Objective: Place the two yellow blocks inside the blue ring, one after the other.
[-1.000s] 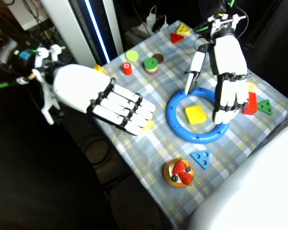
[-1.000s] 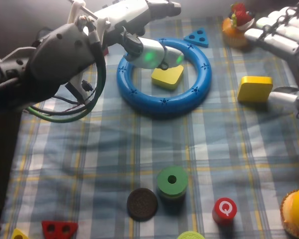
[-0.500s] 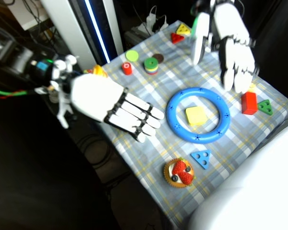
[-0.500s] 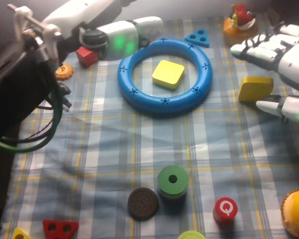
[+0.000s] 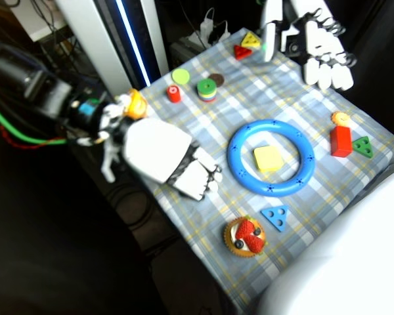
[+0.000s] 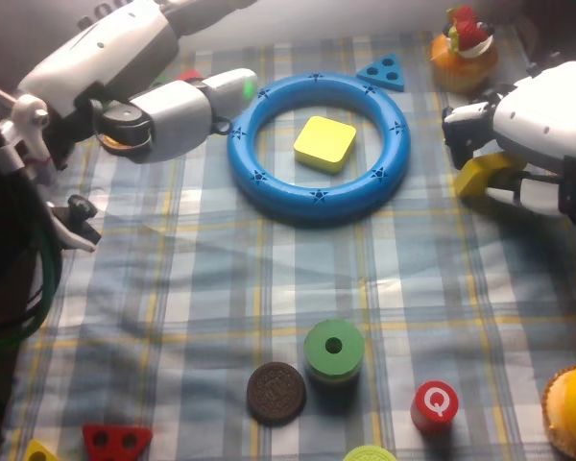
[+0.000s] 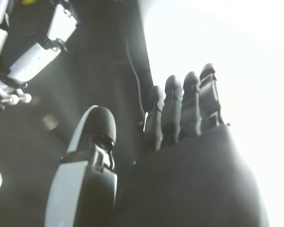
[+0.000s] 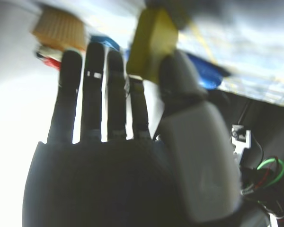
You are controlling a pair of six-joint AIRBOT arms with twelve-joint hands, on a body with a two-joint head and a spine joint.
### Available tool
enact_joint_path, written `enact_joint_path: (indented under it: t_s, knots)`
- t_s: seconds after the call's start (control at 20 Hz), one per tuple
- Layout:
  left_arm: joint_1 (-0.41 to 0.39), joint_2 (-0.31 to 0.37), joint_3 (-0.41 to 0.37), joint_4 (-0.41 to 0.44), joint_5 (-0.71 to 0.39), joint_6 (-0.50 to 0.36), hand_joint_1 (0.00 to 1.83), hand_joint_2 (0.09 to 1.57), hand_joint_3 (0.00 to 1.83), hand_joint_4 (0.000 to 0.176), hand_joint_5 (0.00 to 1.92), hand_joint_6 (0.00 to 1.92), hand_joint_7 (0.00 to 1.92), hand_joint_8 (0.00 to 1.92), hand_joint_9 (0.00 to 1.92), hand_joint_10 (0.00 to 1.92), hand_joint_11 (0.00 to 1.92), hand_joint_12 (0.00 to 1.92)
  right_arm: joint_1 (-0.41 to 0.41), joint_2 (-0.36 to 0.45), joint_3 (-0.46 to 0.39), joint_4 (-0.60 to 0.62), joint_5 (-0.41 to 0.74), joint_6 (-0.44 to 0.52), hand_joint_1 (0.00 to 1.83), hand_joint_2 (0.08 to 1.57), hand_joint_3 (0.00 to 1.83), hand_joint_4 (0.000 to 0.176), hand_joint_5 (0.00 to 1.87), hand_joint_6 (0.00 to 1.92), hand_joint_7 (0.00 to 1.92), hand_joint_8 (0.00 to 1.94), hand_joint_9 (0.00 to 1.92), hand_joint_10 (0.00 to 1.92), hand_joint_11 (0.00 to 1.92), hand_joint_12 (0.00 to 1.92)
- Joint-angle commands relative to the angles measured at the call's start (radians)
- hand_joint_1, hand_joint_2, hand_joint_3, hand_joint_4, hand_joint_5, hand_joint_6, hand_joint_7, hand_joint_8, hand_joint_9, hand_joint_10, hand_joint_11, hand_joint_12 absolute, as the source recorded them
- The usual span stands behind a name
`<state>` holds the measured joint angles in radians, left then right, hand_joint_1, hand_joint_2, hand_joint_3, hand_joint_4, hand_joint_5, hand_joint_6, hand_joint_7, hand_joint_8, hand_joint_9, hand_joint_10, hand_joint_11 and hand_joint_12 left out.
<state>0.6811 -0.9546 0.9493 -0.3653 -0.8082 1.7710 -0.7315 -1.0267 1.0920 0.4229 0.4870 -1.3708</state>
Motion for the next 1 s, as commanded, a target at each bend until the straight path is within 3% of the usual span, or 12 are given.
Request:
enact_joint_path:
  t_s: [0.0, 0.1, 0.15, 0.25, 0.35, 0.5, 0.6, 0.65, 0.75, 0.8, 0.85, 0.95]
  knots:
    - [-0.002, 0.005, -0.005, 0.028, -0.135, -0.008, 0.63, 1.43, 0.0, 0.0, 0.24, 0.01, 0.18, 0.01, 0.07, 0.02, 0.01, 0.01, 0.022, 0.006, 0.002, -0.013, 0.115, -0.002, 1.17, 1.3, 0.0, 0.0, 0.56, 1.42, 0.76, 1.6, 0.73, 1.68, 0.72, 1.92]
    - [0.016, 0.014, -0.015, 0.025, -0.153, -0.012, 0.62, 1.43, 0.0, 0.0, 0.25, 0.0, 0.18, 0.0, 0.08, 0.02, 0.01, 0.02, 0.047, 0.012, -0.008, -0.045, 0.122, 0.003, 1.31, 1.28, 0.0, 0.0, 0.55, 1.41, 0.71, 1.46, 0.73, 1.67, 0.67, 1.92]
    - [0.027, 0.02, -0.022, 0.025, -0.162, -0.023, 0.56, 1.43, 0.0, 0.0, 0.24, 0.0, 0.18, 0.0, 0.06, 0.02, 0.0, 0.02, 0.062, 0.014, -0.014, -0.064, 0.124, 0.004, 1.17, 1.3, 0.0, 0.0, 0.57, 1.45, 0.73, 1.55, 0.74, 1.68, 0.76, 1.92]
    - [0.055, 0.029, -0.034, 0.025, -0.188, -0.037, 0.54, 1.43, 0.0, 0.005, 0.23, 0.0, 0.15, 0.0, 0.01, 0.0, 0.0, 0.0, 0.102, 0.01, -0.018, -0.117, 0.125, 0.016, 1.32, 1.25, 0.0, 0.0, 0.6, 1.37, 0.77, 1.35, 0.78, 1.61, 0.73, 1.88]
    - [0.077, 0.031, -0.042, 0.016, -0.209, -0.045, 0.54, 1.42, 0.0, 0.015, 0.25, 0.01, 0.18, 0.01, 0.04, 0.01, 0.01, 0.0, 0.142, -0.008, -0.01, -0.146, 0.122, 0.018, 1.32, 1.26, 0.0, 0.0, 0.58, 1.43, 0.73, 1.38, 0.75, 1.59, 0.65, 1.74]
    - [0.119, 0.033, -0.045, 0.0, -0.238, -0.076, 0.58, 1.41, 0.0, 0.0, 0.3, 0.02, 0.2, 0.01, 0.06, 0.02, 0.03, 0.01, 0.214, -0.078, 0.044, -0.165, 0.081, 0.018, 1.29, 1.29, 0.0, 0.0, 0.56, 1.48, 0.66, 1.48, 0.68, 1.65, 0.57, 1.77]
    - [0.142, 0.034, -0.046, -0.012, -0.238, -0.084, 0.58, 1.4, 0.01, 0.0, 0.32, 0.01, 0.23, 0.0, 0.13, 0.0, 0.0, 0.68, 0.248, -0.136, 0.091, -0.165, 0.048, 0.018, 1.29, 1.3, 0.0, 0.0, 0.56, 1.49, 0.65, 1.51, 0.67, 1.66, 0.57, 1.75]
    - [0.149, 0.033, -0.046, -0.018, -0.24, -0.085, 0.55, 1.4, 0.0, 0.017, 0.32, 0.0, 0.22, 0.0, 0.14, 0.0, 0.0, 0.83, 0.259, -0.163, 0.112, -0.164, 0.029, 0.018, 1.3, 1.29, 0.0, 0.0, 0.59, 1.38, 0.65, 1.56, 0.7, 1.67, 0.63, 1.78]
    - [0.155, 0.03, -0.045, -0.027, -0.238, -0.085, 0.49, 1.42, 0.0, 0.041, 0.27, 0.01, 0.17, 0.01, 0.08, 0.01, 0.0, 0.09, 0.267, -0.212, 0.147, -0.159, -0.002, 0.018, 1.31, 1.29, 0.0, 0.0, 0.58, 1.36, 0.66, 1.56, 0.71, 1.67, 0.64, 1.78]
    - [0.155, 0.029, -0.043, -0.029, -0.234, -0.085, 0.47, 1.42, 0.0, 0.046, 0.27, 0.02, 0.18, 0.01, 0.09, 0.01, 0.0, 0.02, 0.269, -0.231, 0.161, -0.159, -0.014, 0.018, 1.32, 1.28, 0.0, 0.0, 0.58, 1.36, 0.68, 1.51, 0.73, 1.63, 0.62, 1.7]
    - [0.155, 0.028, -0.041, -0.029, -0.228, -0.087, 0.47, 1.42, 0.0, 0.036, 0.26, 0.01, 0.18, 0.01, 0.09, 0.01, 0.0, 0.0, 0.271, -0.251, 0.177, -0.158, -0.026, 0.018, 1.18, 1.29, 0.0, 0.0, 0.59, 1.4, 0.72, 1.55, 0.68, 1.46, 0.62, 1.67]
    - [0.155, 0.023, -0.038, -0.03, -0.22, -0.088, 0.49, 1.42, 0.0, 0.006, 0.29, 0.02, 0.19, 0.01, 0.1, 0.02, 0.0, 0.0, 0.272, -0.28, 0.205, -0.146, -0.059, 0.018, 1.13, 1.32, 0.0, 0.0, 0.51, 1.53, 0.74, 1.51, 0.59, 1.14, 0.4, 1.57]
